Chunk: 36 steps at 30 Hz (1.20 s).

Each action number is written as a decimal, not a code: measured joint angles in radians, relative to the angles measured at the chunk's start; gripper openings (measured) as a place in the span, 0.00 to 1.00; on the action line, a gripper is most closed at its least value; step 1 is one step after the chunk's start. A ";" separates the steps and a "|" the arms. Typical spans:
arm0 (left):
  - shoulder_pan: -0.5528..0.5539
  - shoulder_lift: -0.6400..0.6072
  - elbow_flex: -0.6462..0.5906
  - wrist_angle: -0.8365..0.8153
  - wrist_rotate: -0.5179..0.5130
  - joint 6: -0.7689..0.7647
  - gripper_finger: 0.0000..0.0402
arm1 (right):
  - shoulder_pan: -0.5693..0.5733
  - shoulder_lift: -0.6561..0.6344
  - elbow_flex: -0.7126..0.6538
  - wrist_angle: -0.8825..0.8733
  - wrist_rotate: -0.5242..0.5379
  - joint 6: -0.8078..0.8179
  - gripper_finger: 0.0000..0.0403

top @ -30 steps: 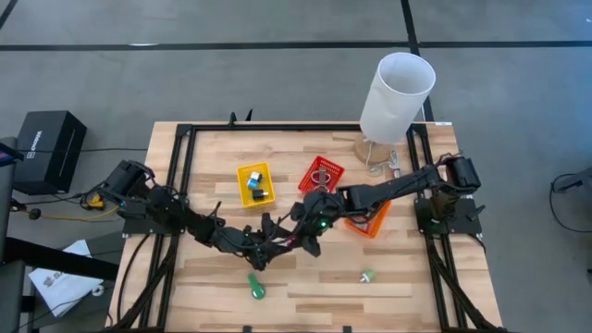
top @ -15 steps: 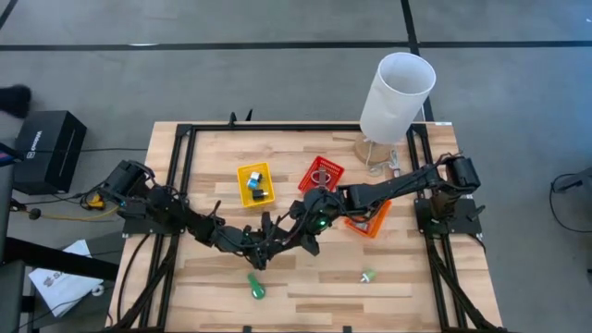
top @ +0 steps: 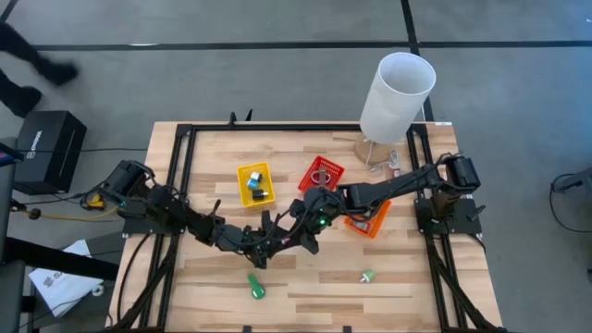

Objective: Pick & Place Office items
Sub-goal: Put the red adapter into the yellow basket

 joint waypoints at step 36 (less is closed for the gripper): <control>0.290 -0.355 -0.017 -0.827 -0.211 -0.802 0.34 | -0.015 -0.069 0.000 -0.506 0.312 -0.209 0.55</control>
